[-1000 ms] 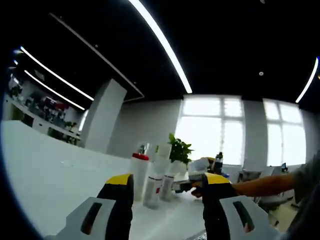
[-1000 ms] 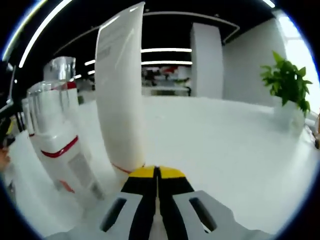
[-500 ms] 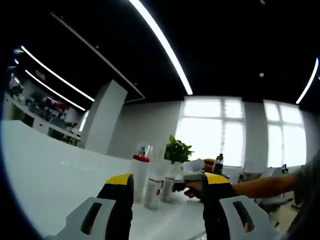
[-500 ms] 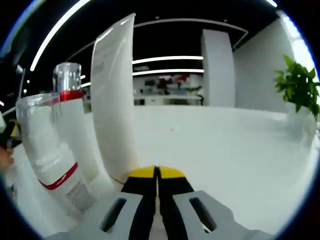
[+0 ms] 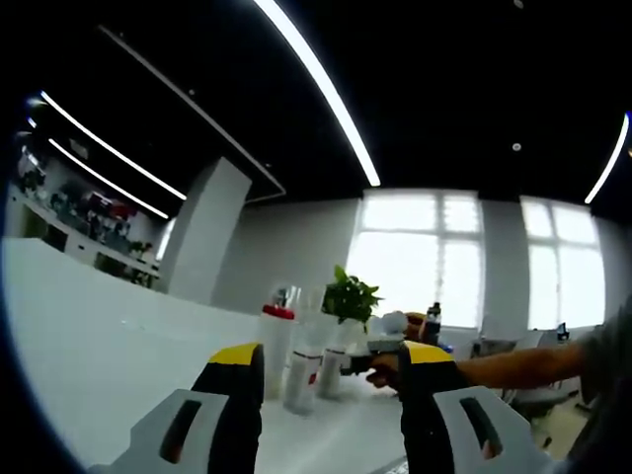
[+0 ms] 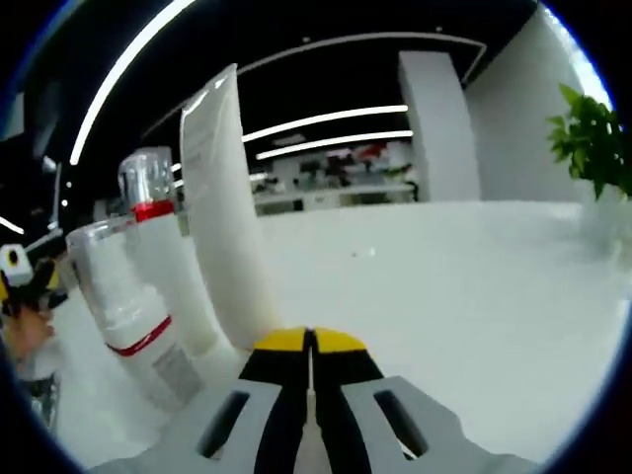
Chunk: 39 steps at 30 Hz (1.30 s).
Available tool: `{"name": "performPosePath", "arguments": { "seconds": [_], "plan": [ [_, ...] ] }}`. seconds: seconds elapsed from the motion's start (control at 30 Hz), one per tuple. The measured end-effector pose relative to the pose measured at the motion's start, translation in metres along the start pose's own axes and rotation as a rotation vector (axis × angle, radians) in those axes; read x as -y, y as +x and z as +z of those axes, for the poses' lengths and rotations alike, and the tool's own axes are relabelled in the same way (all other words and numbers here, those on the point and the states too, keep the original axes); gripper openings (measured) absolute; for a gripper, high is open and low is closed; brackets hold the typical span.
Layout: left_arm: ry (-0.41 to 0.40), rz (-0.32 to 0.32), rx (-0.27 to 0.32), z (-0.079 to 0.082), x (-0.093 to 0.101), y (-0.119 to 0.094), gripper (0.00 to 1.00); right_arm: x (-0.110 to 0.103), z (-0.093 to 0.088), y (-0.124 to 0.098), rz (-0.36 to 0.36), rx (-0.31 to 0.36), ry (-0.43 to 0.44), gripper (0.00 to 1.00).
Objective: Arrange the skincare products in the storage area until every visible bottle or jar stands upright without overlapping.
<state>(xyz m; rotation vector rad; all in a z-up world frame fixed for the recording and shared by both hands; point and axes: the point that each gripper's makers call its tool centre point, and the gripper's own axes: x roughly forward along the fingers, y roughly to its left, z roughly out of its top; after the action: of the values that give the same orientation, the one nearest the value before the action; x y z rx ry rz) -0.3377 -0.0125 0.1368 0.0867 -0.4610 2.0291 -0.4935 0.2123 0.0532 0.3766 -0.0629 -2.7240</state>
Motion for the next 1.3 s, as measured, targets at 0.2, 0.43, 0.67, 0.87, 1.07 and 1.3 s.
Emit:
{"name": "performPosePath", "arguments": {
  "seconds": [0.2, 0.43, 0.67, 0.87, 1.07, 1.3],
  "plan": [
    [-0.003, -0.002, 0.0, 0.0, 0.0, 0.0, 0.56, -0.013, -0.013, -0.004, 0.077, -0.045, 0.006, 0.0],
    [0.0, -0.003, -0.003, 0.0, 0.0, 0.0, 0.56, -0.024, -0.022, -0.004, 0.125, -0.102, -0.024, 0.0],
    [-0.004, 0.003, -0.003, 0.001, -0.004, 0.0, 0.56, -0.018, -0.016, -0.005, 0.094, -0.07, -0.02, 0.0],
    [-0.011, 0.012, -0.012, -0.001, -0.006, 0.0, 0.57, -0.007, 0.008, -0.021, 0.041, 0.074, 0.12, 0.0],
    [-0.014, 0.019, -0.023, -0.004, -0.005, -0.001, 0.59, 0.003, 0.031, -0.044, -0.011, 0.147, 0.117, 0.0],
    [-0.009, 0.068, -0.043, -0.009, -0.014, 0.001, 0.76, -0.004, 0.064, -0.077, 0.029, 0.301, 0.384, 0.04]
  ]
}}
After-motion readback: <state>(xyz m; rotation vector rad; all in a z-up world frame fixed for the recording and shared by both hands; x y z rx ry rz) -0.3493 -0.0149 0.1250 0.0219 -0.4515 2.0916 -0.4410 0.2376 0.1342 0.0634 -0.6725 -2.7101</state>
